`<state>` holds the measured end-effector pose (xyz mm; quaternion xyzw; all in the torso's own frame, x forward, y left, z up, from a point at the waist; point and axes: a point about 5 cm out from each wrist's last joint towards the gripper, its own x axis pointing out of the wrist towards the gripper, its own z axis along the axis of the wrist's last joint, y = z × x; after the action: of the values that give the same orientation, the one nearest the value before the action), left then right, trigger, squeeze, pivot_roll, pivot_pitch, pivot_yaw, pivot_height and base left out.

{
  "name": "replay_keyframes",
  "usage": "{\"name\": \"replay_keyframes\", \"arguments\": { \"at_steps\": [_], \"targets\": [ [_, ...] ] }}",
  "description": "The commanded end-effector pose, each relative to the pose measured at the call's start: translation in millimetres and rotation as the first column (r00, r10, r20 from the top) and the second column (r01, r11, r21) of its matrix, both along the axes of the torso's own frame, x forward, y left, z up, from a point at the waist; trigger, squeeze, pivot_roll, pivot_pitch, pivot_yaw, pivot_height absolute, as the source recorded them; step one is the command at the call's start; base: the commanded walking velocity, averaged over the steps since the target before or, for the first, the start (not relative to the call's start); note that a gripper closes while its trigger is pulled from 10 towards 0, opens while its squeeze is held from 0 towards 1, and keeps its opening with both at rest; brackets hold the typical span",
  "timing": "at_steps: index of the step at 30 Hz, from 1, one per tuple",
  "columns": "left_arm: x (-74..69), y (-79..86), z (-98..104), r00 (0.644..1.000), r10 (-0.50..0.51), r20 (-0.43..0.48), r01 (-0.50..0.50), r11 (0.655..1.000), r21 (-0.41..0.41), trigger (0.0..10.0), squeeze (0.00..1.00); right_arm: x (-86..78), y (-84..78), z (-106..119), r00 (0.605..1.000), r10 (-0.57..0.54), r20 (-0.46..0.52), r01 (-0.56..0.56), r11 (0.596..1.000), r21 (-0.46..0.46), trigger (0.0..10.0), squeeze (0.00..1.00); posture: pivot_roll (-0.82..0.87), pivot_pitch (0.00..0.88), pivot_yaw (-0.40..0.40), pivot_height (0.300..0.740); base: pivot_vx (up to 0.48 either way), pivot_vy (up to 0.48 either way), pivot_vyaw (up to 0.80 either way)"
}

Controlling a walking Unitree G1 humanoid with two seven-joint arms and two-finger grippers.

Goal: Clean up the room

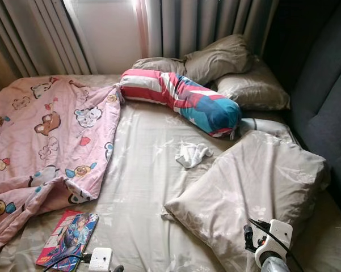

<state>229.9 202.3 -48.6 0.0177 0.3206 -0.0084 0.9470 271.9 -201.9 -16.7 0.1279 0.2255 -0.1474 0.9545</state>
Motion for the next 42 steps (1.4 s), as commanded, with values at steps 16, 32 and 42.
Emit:
{"name": "replay_keyframes", "arguments": {
  "at_steps": [16, 32, 42],
  "targets": [
    [69.1, -4.3, 77, 0.897, -0.005, 0.441, 0.020, 0.999, -0.031, 10.0, 0.00, 4.6, -14.6, 11, 0.998, 0.001, 0.059, 0.005, 0.994, -0.106, 10.0, 0.00, 0.02, 0.340, 0.054, 0.740, 0.000, 0.000, 0.00],
    [60.8, -16.3, 97, 0.825, -0.065, 0.561, 0.101, 0.994, -0.033, 10.0, 0.00, -29.0, -32.6, -17, 0.971, -0.232, -0.048, 0.237, 0.958, 0.162, 10.0, 0.00, 0.07, 0.441, 0.067, 0.740, 0.000, 0.000, 0.00],
    [61.7, -20.2, 116, 0.789, -0.084, 0.609, 0.126, 0.992, -0.026, 10.0, 0.00, 3.2, -14.0, 7, 0.978, -0.161, 0.134, 0.114, 0.945, 0.308, 10.0, 0.00, 0.10, 0.452, 0.084, 0.740, 0.000, 0.000, 0.00]
  ]
}}
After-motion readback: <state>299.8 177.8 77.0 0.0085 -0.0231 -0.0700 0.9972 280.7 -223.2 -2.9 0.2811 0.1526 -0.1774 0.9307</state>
